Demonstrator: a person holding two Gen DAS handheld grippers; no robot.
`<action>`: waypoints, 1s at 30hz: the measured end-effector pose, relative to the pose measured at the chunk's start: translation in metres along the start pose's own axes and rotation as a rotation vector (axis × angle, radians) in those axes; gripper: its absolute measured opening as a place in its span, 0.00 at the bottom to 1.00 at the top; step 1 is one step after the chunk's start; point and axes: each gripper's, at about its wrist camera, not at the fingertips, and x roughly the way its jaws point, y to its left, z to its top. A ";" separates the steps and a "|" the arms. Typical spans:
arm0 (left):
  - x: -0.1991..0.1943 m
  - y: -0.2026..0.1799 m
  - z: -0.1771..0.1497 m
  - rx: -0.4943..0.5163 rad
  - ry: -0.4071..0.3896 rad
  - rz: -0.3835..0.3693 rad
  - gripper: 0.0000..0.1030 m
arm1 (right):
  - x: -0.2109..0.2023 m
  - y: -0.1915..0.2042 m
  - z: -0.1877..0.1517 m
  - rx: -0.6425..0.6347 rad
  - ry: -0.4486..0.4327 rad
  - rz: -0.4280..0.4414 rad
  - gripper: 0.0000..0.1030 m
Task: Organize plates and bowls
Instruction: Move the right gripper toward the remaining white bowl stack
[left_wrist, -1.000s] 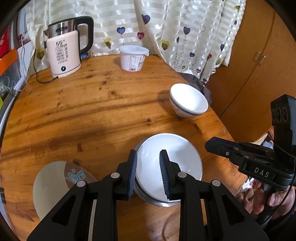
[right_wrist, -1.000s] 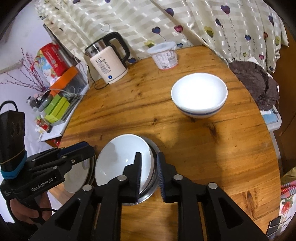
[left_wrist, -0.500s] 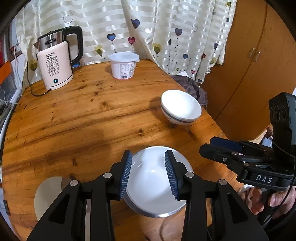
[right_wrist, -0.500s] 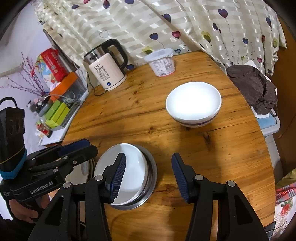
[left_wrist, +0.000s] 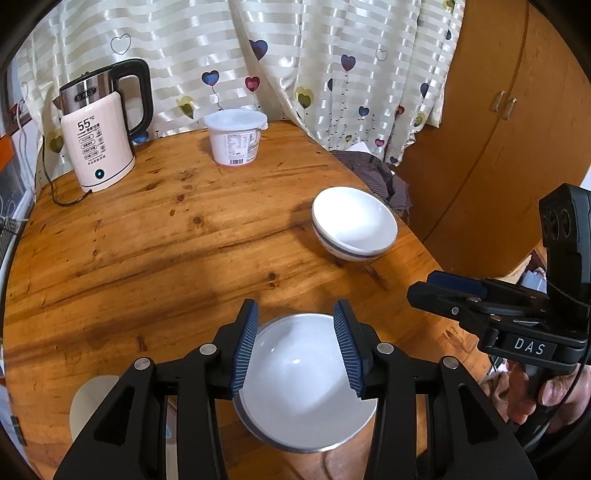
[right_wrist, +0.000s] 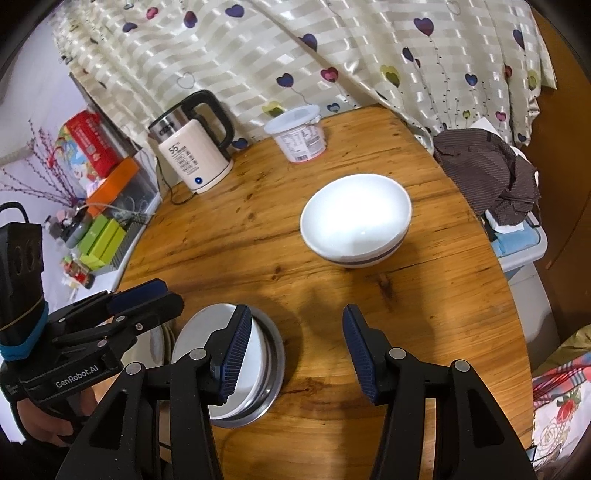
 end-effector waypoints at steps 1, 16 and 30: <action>0.001 0.000 0.001 0.002 0.001 -0.001 0.42 | 0.000 -0.001 0.001 0.001 0.000 -0.001 0.50; 0.030 -0.004 0.031 0.009 0.044 -0.050 0.42 | 0.004 -0.031 0.020 0.047 -0.004 -0.046 0.50; 0.079 -0.009 0.069 -0.008 0.124 -0.119 0.42 | 0.024 -0.072 0.044 0.125 0.008 -0.068 0.29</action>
